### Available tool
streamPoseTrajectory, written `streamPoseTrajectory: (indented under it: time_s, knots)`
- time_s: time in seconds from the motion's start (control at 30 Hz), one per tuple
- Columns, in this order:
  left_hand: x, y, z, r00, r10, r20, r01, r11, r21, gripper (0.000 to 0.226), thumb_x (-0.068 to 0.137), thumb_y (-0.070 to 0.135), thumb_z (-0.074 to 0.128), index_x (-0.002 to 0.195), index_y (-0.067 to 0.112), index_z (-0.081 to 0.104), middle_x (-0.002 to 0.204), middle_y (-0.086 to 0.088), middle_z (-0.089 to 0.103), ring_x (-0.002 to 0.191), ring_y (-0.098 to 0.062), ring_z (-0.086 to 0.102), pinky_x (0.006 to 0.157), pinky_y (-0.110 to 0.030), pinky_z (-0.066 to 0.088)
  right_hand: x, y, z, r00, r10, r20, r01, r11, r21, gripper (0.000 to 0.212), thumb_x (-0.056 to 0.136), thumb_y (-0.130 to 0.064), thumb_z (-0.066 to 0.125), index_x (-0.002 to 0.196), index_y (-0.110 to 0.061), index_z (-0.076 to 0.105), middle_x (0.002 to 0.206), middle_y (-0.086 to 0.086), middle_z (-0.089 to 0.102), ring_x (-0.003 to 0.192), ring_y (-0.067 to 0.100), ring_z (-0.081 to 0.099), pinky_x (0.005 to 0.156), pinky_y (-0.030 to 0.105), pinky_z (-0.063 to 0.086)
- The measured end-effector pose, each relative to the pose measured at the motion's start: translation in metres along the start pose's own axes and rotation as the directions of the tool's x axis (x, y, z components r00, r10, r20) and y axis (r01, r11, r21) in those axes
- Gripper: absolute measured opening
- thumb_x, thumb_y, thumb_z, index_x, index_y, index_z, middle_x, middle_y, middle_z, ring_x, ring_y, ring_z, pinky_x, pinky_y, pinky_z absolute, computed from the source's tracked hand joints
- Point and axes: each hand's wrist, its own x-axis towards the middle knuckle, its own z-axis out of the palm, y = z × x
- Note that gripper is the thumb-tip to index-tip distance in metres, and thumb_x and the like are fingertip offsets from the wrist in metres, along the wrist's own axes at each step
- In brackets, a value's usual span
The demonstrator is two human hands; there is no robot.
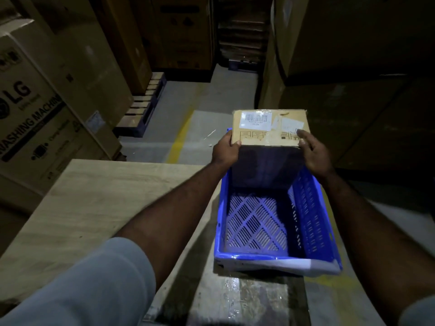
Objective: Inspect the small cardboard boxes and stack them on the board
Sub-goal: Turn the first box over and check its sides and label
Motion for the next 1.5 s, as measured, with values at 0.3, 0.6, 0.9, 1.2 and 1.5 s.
streamPoseTrajectory:
  time_s: [0.3, 0.6, 0.9, 1.2, 1.5]
  knots:
    - [-0.016, -0.012, 0.004, 0.954, 0.140, 0.264, -0.249, 0.862, 0.442, 0.086, 0.094, 0.019, 0.068, 0.164, 0.025, 0.019, 0.170, -0.014, 0.010, 0.148, -0.034, 0.035, 0.117, -0.043, 0.039, -0.002, 0.015, 0.013, 0.998, 0.059, -0.018, -0.062, 0.951, -0.304, 0.063, 0.107, -0.024, 0.054, 0.165, -0.022, 0.029, 0.159, 0.032, 0.030, 0.143, 0.051, 0.040, 0.119, 0.046, 0.034]
    - [-0.073, -0.039, -0.005, 0.952, 0.101, 0.288, -0.239, 0.833, 0.499, 0.087, 0.093, 0.026, 0.069, 0.163, 0.019, 0.018, 0.162, -0.016, 0.028, 0.146, -0.031, 0.036, 0.116, -0.041, 0.039, -0.052, -0.005, 0.040, 0.994, 0.080, -0.070, -0.103, 0.893, -0.437, 0.087, 0.099, -0.018, 0.065, 0.167, -0.026, 0.013, 0.171, 0.025, -0.007, 0.157, 0.046, 0.015, 0.125, 0.045, 0.024]
    - [-0.157, -0.099, -0.023, 0.966, 0.043, 0.257, -0.180, 0.821, 0.541, 0.079, 0.096, 0.025, 0.064, 0.162, 0.016, 0.023, 0.167, -0.019, 0.022, 0.154, -0.031, 0.024, 0.122, -0.042, 0.029, -0.140, 0.022, 0.106, 0.987, 0.065, 0.146, 0.022, 0.848, -0.529, 0.082, 0.098, -0.020, 0.063, 0.166, -0.021, 0.018, 0.172, 0.022, 0.002, 0.160, 0.039, 0.004, 0.125, 0.056, 0.023]
    - [-0.208, -0.121, -0.052, 0.991, 0.026, 0.132, -0.092, 0.851, 0.517, 0.071, 0.098, 0.032, 0.058, 0.161, 0.018, 0.028, 0.167, -0.013, 0.025, 0.153, -0.027, 0.027, 0.121, -0.041, 0.030, -0.171, -0.003, 0.151, 0.950, 0.007, 0.311, 0.153, 0.860, -0.486, 0.075, 0.101, -0.021, 0.060, 0.166, -0.019, 0.022, 0.173, 0.018, 0.003, 0.161, 0.035, 0.000, 0.126, 0.053, 0.021]
    - [-0.263, -0.154, -0.120, 0.997, -0.023, 0.075, -0.024, 0.827, 0.561, 0.073, 0.101, 0.032, 0.059, 0.162, 0.022, 0.022, 0.169, -0.011, 0.020, 0.155, -0.026, 0.022, 0.121, -0.044, 0.030, -0.233, -0.051, 0.208, 0.909, -0.115, 0.401, 0.322, 0.805, -0.499, 0.072, 0.101, -0.024, 0.059, 0.165, -0.019, 0.026, 0.172, 0.019, 0.010, 0.161, 0.035, 0.004, 0.128, 0.049, 0.017]
